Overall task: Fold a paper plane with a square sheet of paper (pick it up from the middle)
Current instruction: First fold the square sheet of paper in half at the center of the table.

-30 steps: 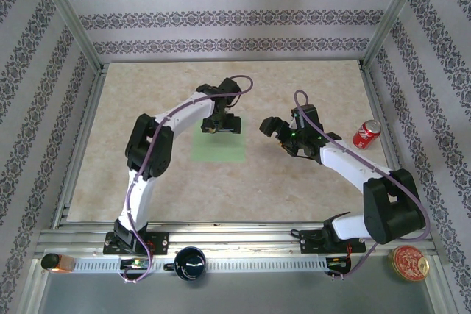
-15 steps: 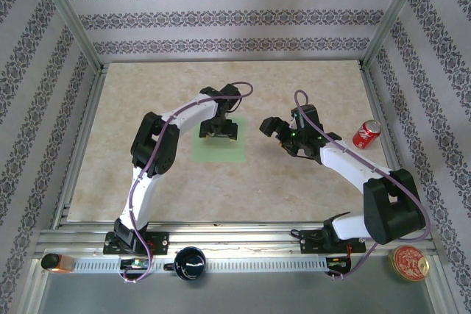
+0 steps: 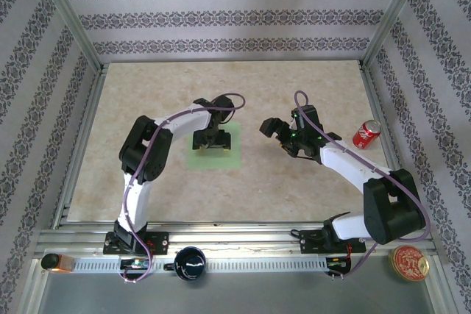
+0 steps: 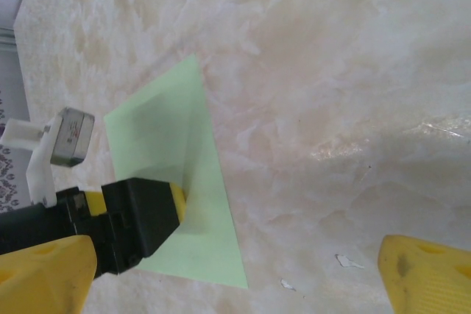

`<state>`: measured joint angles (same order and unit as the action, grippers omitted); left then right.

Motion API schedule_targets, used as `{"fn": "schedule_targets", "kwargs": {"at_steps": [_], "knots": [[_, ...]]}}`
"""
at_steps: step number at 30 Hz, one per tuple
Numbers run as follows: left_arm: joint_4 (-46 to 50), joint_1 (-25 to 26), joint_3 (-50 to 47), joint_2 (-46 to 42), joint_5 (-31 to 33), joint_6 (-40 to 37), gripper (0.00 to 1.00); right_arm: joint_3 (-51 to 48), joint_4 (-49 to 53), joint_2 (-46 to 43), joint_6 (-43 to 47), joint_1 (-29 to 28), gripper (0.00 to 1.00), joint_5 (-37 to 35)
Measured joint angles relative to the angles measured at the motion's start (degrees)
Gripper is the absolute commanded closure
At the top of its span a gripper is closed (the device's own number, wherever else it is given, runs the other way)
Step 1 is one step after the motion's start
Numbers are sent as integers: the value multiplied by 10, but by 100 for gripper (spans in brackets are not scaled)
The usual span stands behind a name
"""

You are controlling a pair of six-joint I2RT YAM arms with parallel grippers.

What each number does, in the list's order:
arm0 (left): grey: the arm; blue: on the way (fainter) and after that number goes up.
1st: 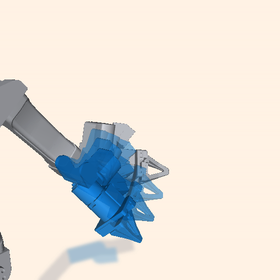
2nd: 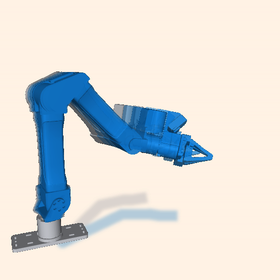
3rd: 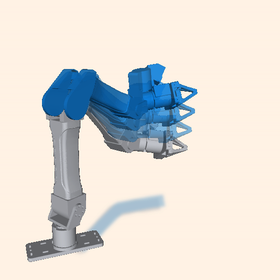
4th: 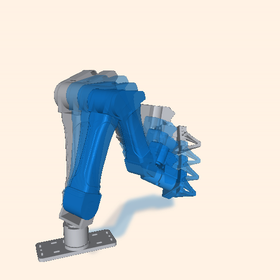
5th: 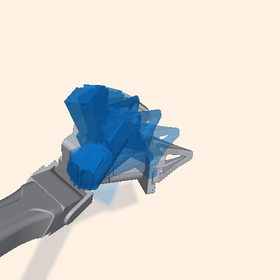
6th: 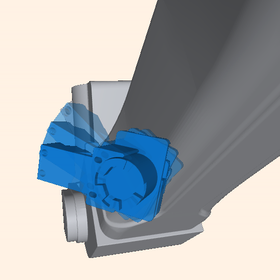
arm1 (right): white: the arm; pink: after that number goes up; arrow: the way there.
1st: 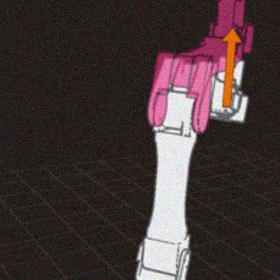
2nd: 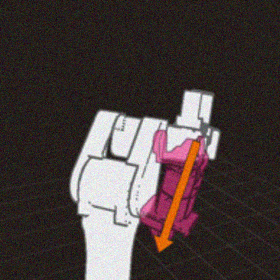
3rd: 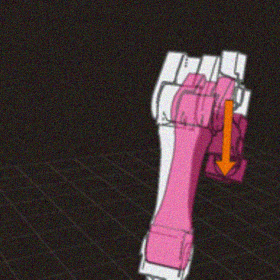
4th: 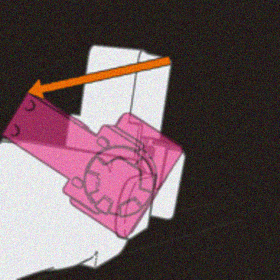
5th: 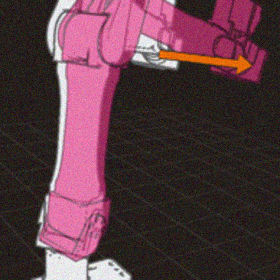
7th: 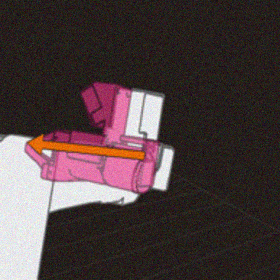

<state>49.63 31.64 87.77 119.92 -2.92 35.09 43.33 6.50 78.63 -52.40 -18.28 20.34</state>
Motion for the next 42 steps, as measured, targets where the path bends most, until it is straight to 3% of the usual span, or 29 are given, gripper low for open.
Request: {"fn": "schedule_targets", "kwargs": {"at_steps": [9,20,42], "knots": [[-12,17,-44,-31,7,25,14,1,1,2,0,-6,2,0],[-28,12,-49,-62,21,56,15,62,25,43,31,-67,2,-45],[14,6,33,4,21,66,16,60,34,70,28,-62,2,-29]]}}
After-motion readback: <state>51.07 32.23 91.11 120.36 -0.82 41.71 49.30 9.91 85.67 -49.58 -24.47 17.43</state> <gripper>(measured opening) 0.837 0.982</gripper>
